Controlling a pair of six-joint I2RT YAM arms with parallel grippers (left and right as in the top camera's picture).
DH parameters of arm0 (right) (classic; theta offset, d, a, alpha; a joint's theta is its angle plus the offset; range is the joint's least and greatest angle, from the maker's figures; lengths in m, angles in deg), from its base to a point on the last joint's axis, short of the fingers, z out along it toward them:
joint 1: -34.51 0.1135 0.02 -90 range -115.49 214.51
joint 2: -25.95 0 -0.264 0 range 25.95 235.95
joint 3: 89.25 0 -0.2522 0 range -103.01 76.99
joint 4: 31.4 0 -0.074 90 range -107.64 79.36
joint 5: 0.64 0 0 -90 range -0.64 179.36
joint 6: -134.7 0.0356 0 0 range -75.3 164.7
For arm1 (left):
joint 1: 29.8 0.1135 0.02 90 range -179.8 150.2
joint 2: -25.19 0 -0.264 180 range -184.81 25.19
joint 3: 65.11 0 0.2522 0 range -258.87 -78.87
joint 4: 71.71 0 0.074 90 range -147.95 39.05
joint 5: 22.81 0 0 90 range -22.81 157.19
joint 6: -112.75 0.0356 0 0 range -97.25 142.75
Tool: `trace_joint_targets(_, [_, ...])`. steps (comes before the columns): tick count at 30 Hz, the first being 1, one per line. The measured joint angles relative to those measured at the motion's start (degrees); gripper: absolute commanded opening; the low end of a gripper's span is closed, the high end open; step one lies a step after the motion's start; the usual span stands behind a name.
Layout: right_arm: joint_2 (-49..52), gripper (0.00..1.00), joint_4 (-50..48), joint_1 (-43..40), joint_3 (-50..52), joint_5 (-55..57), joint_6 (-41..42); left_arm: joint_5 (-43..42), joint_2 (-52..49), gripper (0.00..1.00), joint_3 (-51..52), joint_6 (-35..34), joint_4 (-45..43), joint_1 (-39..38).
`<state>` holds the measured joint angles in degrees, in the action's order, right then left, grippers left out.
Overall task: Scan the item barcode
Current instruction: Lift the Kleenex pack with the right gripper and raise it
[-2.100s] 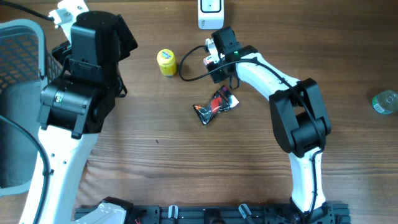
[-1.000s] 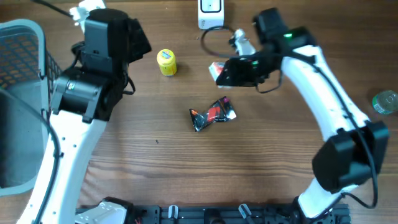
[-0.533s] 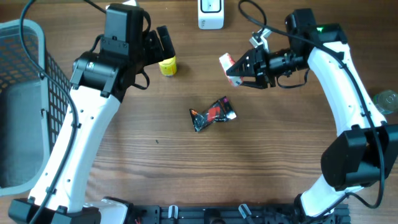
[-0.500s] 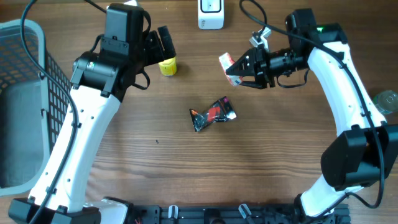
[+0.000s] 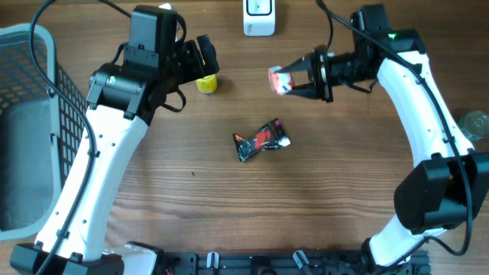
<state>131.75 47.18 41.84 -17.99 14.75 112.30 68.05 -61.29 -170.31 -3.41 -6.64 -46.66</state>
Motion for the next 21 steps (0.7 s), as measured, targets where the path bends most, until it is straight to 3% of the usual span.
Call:
trace_joint_targets(7, [0.0, 0.19, -11.37, 0.0, 0.0, 0.31, 29.0, -0.98, 0.0, 1.0, 0.0, -0.98, 0.35, 0.0])
trace_joint_targets(8, [0.0, 0.23, -12.96, 0.0, 0.0, 0.72, 32.09, -1.05, 0.0, 1.0, 0.0, -1.03, 0.42, 0.0])
trace_joint_targets(10, [0.0, 0.52, -16.35, 0.0, 0.0, 2.27, 38.51, -1.25, 0.0, 1.0, 0.0, -1.18, 0.52, 0.0])
trace_joint_targets(11, [0.0, 0.59, -17.59, -0.02, 0.0, 3.32, 40.63, -1.44, 0.0, 1.0, 0.0, -1.22, 0.74, 0.0])
trace_joint_targets(12, [0.0, 0.58, -18.95, -0.07, 0.0, 4.46, 42.62, -1.64, 0.0, 1.0, 0.0, -1.29, 0.87, 0.0])
trace_joint_targets(14, [0.0, 0.4, -22.77, -0.17, 0.0, 7.5, 45.4, -2.03, 0.0, 1.0, 0.0, -1.66, 1.49, 0.0])
trace_joint_targets(15, [0.0, 0.37, -23.8, -0.31, 0.0, 8.35, 46.36, -2.29, 0.0, 1.0, 0.02, -1.86, 1.7, 0.0])
trace_joint_targets(19, [0.0, 0.37, -25.27, -1.11, 0.0, 10.47, 48.57, -2.54, 0.0, 1.0, 0.04, -2.21, 2.54, 0.0])
trace_joint_targets(21, [0.0, 0.29, -25.27, -1.49, 0.0, 10.71, 49.18, -2.51, 0.0, 1.0, 0.04, -2.29, 2.69, 0.0])
